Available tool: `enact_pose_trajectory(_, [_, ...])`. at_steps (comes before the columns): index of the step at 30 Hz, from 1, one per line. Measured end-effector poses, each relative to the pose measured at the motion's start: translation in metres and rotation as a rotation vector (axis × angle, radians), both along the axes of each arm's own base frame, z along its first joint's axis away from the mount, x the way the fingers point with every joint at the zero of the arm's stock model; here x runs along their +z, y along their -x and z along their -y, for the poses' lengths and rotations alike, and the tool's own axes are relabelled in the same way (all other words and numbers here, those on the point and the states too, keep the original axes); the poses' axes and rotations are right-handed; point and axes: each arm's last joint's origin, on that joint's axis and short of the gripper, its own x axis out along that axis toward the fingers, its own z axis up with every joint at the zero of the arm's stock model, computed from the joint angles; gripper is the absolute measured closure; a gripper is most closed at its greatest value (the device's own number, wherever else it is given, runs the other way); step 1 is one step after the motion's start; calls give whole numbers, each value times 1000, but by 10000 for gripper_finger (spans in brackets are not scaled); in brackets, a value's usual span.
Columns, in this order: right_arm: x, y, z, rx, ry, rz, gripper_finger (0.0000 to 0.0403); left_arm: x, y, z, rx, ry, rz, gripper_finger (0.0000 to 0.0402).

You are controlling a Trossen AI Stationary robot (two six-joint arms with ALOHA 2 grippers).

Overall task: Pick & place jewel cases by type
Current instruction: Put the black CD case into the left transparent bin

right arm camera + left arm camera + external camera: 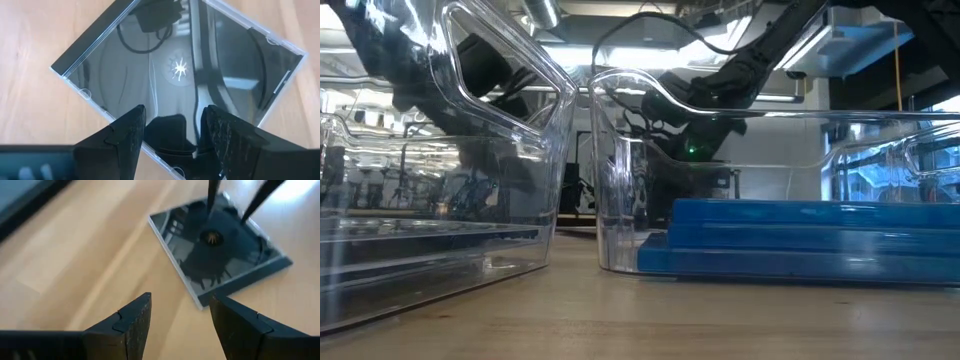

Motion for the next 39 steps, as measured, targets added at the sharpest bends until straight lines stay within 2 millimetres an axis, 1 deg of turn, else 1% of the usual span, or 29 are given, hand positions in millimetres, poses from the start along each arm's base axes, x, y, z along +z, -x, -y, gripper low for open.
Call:
enact_pose_trajectory(5, [2,-7,-1,10,24,83,184,-14,7,8,-23,19,-43,210])
enact_pose_trajectory(10, [4,-9,0,6,38,113,184,-22,11,14,-31,34,-62,210])
enact_pose_trajectory(16, [8,-13,1,13,48,172,184,-27,12,22,-158,-82,-71,212])
enact_pose_trajectory(20, [17,-15,0,72,22,222,184,-26,10,24,-166,-79,-52,214])
enact_pose_trajectory(24, [32,-7,1,90,33,196,184,-28,7,24,-164,-75,-36,215])
enact_pose_trajectory(27, [39,2,6,70,22,144,184,-31,4,23,-165,-76,-36,215])
enact_pose_trajectory(33, [32,17,20,19,-18,20,184,-46,2,22,-175,-58,-107,217])
enact_pose_trajectory(36, [24,26,23,-1,-38,-27,184,-52,0,22,-181,-54,-132,217])
enact_pose_trajectory(39, [23,30,25,-23,-36,-39,184,-55,-2,21,-179,-77,-135,217])
